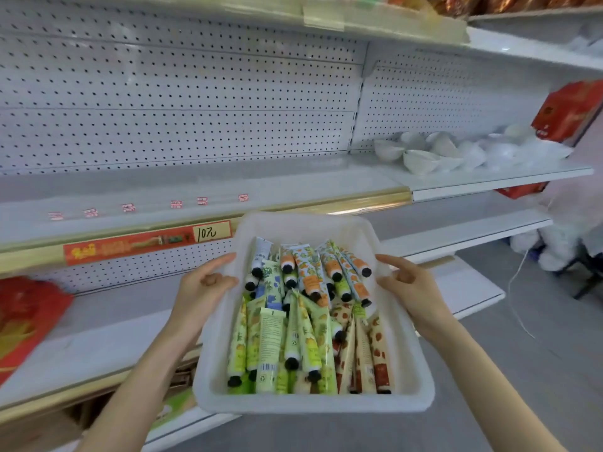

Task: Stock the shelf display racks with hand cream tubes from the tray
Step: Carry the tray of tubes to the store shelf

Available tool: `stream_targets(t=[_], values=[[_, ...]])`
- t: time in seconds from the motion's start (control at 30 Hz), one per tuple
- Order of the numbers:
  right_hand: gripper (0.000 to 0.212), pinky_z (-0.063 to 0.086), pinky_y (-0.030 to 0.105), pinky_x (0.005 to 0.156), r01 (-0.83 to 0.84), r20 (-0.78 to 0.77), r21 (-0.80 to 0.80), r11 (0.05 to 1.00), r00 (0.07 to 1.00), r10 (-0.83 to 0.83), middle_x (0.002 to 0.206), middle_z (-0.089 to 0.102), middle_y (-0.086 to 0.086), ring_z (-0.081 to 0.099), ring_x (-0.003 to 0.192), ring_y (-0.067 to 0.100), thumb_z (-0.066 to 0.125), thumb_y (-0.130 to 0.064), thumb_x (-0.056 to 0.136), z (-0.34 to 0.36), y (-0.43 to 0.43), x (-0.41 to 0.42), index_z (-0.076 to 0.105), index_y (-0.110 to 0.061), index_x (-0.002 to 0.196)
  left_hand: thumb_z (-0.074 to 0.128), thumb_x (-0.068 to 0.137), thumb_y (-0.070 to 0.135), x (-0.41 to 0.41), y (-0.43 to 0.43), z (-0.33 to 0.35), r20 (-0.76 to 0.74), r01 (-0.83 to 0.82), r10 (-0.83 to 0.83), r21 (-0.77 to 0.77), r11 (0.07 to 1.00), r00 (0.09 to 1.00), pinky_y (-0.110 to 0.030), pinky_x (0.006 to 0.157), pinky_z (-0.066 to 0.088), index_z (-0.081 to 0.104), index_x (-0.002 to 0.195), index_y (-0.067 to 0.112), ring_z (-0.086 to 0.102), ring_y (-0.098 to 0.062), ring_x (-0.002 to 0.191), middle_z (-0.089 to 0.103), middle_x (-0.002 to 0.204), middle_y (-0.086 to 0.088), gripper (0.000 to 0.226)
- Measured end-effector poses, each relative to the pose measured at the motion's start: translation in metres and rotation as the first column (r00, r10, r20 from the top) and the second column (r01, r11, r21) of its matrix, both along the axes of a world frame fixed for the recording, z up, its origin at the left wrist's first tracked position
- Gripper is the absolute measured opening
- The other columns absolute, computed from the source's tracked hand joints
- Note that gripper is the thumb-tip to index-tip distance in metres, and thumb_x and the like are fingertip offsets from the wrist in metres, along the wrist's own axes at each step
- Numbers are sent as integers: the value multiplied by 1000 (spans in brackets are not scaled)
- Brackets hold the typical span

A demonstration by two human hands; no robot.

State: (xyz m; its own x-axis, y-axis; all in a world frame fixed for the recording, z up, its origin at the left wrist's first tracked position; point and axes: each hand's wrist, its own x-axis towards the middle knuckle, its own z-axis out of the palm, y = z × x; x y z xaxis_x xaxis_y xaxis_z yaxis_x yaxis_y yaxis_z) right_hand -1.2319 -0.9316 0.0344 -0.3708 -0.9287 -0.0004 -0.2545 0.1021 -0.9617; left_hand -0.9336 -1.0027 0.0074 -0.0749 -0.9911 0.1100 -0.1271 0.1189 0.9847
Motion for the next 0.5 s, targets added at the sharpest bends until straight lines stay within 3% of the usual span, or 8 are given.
stream_targets(t=[0.1,0.2,0.3,0.4,0.5], values=[[32,49,53,74,-35,21,-19,999,999,36,80,48,20,50,74,34,60,-3,86,8,-24,-31,67,-31,99,62,83,4,-26,-10,9,-4,-30,30,26,999,1000,-16,64,37,62,114,31,48,-19,82,54,90,-11,41],[30,44,36,66,-69,45,-13,998,997,69,79,45,15,47,73,28,59,-3,87,18,-51,-54,67,-28,101,63,83,5,-46,-29,23,21,-46,45,29,999,999,-14,63,37,62,116,29,50,-18,78,53,83,-4,41],[26,47,23,61,-78,15,-15,997,997,78,79,55,16,55,71,25,58,-5,89,30,-84,-70,67,-23,105,63,84,5,-61,-53,41,48,-74,74,-1,997,996,-6,52,34,62,114,26,48,-5,60,52,73,0,37],[25,43,5,60,-71,-68,-39,997,995,68,91,64,7,57,76,7,58,-8,89,41,-121,-84,67,-26,102,64,84,7,-72,-82,60,52,-77,79,-39,996,996,-6,61,37,63,116,25,58,-1,73,61,83,2,37],[24,41,0,58,-91,-72,-67,994,994,86,97,64,7,56,81,2,59,-10,89,56,-159,-95,68,-29,99,61,86,7,-80,-115,79,21,-41,43,-68,997,999,-6,41,28,62,112,27,34,0,35,36,58,-1,33]])
